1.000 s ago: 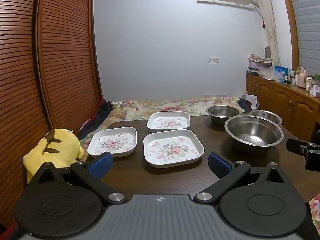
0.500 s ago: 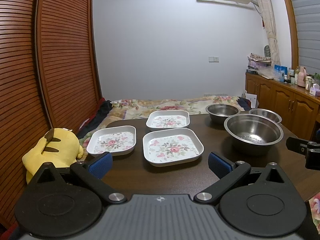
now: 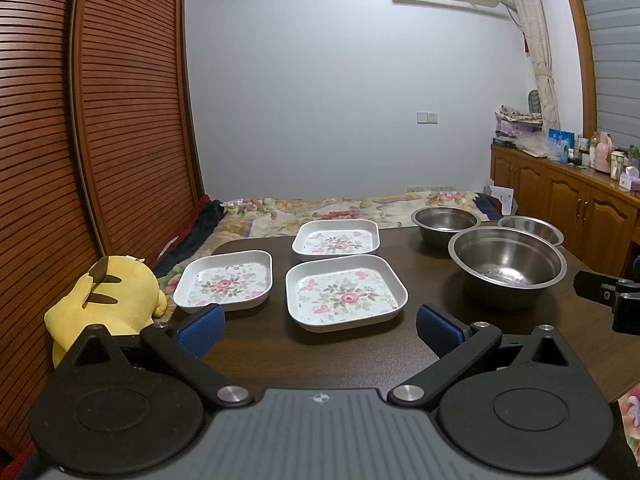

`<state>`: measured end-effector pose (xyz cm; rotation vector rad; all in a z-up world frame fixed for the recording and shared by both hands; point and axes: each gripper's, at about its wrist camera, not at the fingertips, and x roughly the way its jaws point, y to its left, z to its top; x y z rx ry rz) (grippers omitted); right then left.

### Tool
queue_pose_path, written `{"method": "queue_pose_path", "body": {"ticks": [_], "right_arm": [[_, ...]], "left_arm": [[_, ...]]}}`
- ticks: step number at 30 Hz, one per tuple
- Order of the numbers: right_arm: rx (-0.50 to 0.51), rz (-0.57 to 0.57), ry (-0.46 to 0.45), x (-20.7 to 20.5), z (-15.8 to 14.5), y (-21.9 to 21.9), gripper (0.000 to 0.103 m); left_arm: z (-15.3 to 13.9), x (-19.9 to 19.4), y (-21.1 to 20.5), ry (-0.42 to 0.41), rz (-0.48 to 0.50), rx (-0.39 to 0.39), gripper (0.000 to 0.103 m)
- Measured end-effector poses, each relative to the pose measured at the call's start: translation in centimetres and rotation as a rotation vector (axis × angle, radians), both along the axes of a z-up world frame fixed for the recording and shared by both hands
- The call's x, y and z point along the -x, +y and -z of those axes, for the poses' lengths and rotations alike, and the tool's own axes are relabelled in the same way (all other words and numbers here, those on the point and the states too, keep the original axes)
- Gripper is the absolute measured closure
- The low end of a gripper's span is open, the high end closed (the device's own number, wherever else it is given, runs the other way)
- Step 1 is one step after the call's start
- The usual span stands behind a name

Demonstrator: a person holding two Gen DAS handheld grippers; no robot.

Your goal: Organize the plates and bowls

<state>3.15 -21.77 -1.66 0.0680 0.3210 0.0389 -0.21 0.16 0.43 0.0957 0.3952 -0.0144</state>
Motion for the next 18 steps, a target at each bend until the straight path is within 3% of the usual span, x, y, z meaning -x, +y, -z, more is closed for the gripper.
{"method": "queue_pose_path", "body": {"ticks": [18], "right_arm": [[0.002,0.010,-0.004,0.06,-0.04,-0.06,0.000]], "left_arm": [[0.94,0.27,-0.09,0.013,0.006,-0.002,0.000]]}}
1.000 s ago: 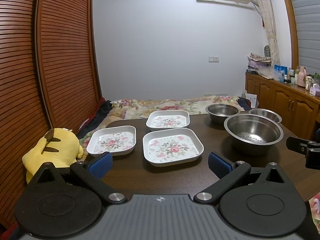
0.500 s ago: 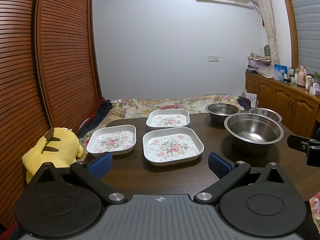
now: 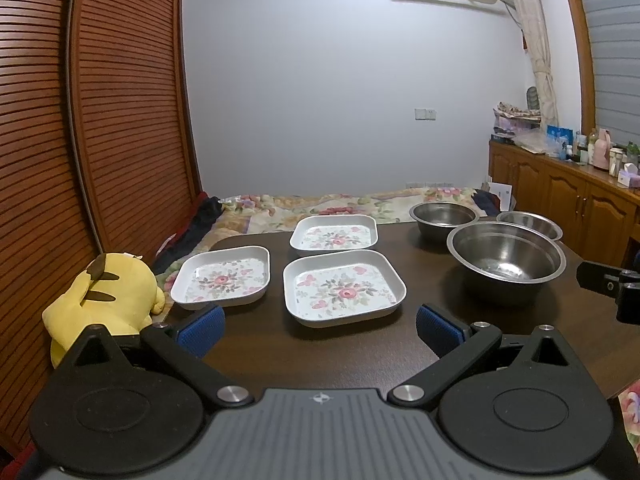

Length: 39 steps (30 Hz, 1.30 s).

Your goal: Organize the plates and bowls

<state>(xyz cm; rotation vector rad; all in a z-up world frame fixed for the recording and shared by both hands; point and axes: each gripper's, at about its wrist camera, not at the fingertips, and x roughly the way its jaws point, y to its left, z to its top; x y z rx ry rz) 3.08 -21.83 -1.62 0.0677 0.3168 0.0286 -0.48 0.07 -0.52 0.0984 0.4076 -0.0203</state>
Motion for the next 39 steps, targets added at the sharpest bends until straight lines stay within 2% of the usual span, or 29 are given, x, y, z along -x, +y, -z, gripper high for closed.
{"method": "queue_pose_path", "body": {"ticks": [17,24,32,39], "right_arm": [[0.002,0.005,0.001,-0.1,0.0,-0.1,0.000],[0.008,-0.002,0.009,-0.3,0.3,0.1,0.000],[0.019,-0.042,0.044,-1.2,1.4,1.0,0.000],[0.024,-0.116,0.035,-2.3,1.2,2.4,0.000]], "left_arm": [[0.5,-0.3,0.2,0.027,0.006,0.003,0.000],[1.2,-1.2,0.6,0.055,0.009,0.029,0.000],[2.6,-3.1,1.9,0.084,-0.011,0.029,0.000],[3.6,-5.2,3.0,0.100,-0.019,0.019,0.000]]}}
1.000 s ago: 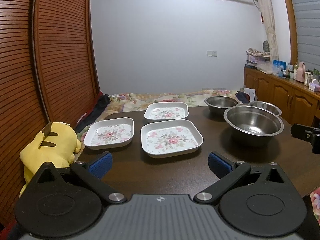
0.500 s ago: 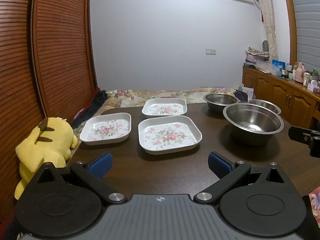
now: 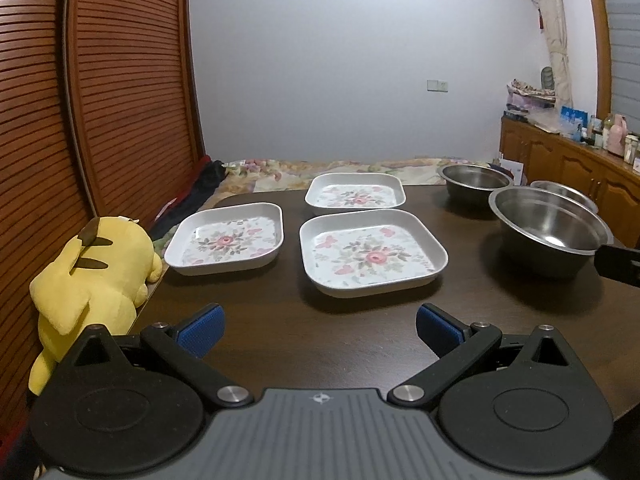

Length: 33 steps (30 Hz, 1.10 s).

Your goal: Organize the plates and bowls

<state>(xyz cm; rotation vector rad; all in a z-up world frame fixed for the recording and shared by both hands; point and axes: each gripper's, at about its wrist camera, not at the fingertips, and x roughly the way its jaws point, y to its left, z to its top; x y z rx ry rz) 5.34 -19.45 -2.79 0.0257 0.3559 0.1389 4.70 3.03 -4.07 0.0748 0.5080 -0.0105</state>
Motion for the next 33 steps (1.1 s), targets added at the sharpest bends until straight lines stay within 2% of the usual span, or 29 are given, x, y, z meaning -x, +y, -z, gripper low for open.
{"method": "queue_pose_path", "body": {"ticks": [4,19,21,22,27,31,33], "right_arm": [[0.005,-0.058,0.006,-1.2,-0.2,1.2,0.000],[0.000,-0.190,0.058,-5.6,0.0,5.8,0.001],[-0.015,-0.206,0.076,-6.3,0.1,6.1,0.008],[-0.022,-0.218,0.089,-6.6,0.1,6.2,0.018],[-0.020,-0.232,0.114,-7.9,0.6,7.3,0.023],[-0.045,-0.203,0.172,-9.3,1.6,7.7,0.038],[-0.048,-0.196,0.185,-9.7,2.1,7.9,0.041]], "left_arm": [[0.3,-0.8,0.5,0.004,0.039,0.028,0.000],[1.5,-4.2,3.0,0.042,0.026,0.085,0.001],[1.6,-4.7,3.6,0.038,0.029,0.093,0.004],[1.6,-5.0,3.9,0.038,0.029,0.098,0.005],[1.3,-6.7,4.9,0.041,0.029,0.116,0.011],[1.2,-7.9,5.0,0.032,0.045,0.110,0.015],[1.2,-8.6,5.0,0.034,0.061,0.117,0.018]]}}
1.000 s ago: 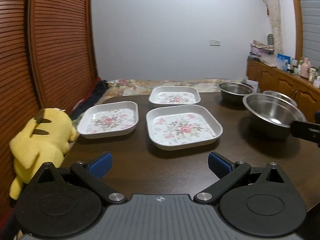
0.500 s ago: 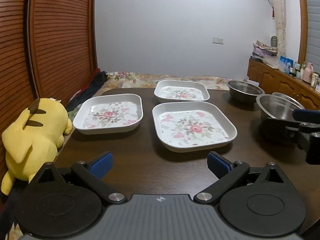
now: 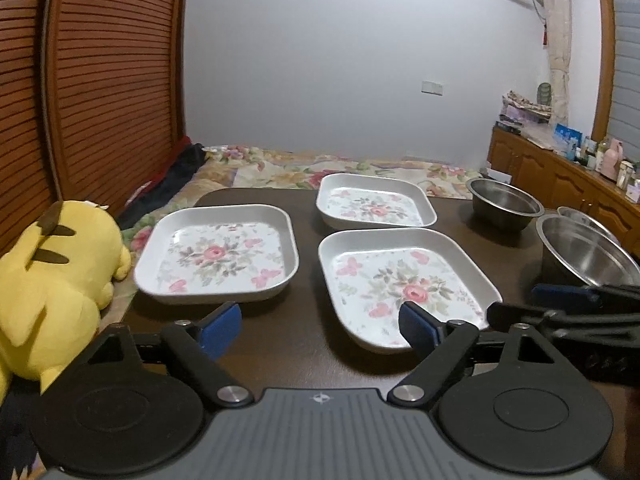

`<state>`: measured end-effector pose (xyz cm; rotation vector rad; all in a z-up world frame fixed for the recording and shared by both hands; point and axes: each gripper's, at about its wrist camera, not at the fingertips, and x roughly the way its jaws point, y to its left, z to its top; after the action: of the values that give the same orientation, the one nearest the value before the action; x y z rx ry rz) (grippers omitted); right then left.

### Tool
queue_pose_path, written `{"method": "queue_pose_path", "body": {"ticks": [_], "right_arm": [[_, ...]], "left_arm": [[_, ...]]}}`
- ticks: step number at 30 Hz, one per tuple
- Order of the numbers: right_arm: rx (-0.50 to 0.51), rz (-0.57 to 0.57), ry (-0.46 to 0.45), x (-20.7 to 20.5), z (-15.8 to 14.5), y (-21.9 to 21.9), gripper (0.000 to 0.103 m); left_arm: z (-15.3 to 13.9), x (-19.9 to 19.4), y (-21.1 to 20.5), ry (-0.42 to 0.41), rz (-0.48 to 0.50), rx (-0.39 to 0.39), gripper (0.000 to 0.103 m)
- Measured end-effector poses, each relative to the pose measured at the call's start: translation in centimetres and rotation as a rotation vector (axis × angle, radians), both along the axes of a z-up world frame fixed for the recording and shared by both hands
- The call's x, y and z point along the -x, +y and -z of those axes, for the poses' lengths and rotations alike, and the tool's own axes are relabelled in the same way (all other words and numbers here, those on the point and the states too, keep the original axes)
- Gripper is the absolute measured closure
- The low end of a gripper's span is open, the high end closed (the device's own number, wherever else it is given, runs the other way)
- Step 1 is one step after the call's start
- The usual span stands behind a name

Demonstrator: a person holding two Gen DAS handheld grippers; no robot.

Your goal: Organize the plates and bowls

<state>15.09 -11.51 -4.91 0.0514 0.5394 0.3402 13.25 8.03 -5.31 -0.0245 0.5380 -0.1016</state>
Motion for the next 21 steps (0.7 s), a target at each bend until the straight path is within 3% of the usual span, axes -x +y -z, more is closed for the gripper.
{"method": "queue_pose_path", "body": {"ticks": [5,12,21], "right_arm": [[0.025,0.028,0.014,-1.1,1.0,0.6,0.050],[0.056,0.071,0.028,-2.1,1.7,1.1,0.054],[0.070,0.108,0.051,-3.4,2.2,1.0,0.067]], "left_arm": [[0.3,-1.4,-0.2,0.007,0.042,0.026,0.032],[1.0,-3.0,-0.9,0.017,0.062,0.023,0.041],[1.5,-4.6,-1.3,0.044,0.058,0.026,0.058]]}}
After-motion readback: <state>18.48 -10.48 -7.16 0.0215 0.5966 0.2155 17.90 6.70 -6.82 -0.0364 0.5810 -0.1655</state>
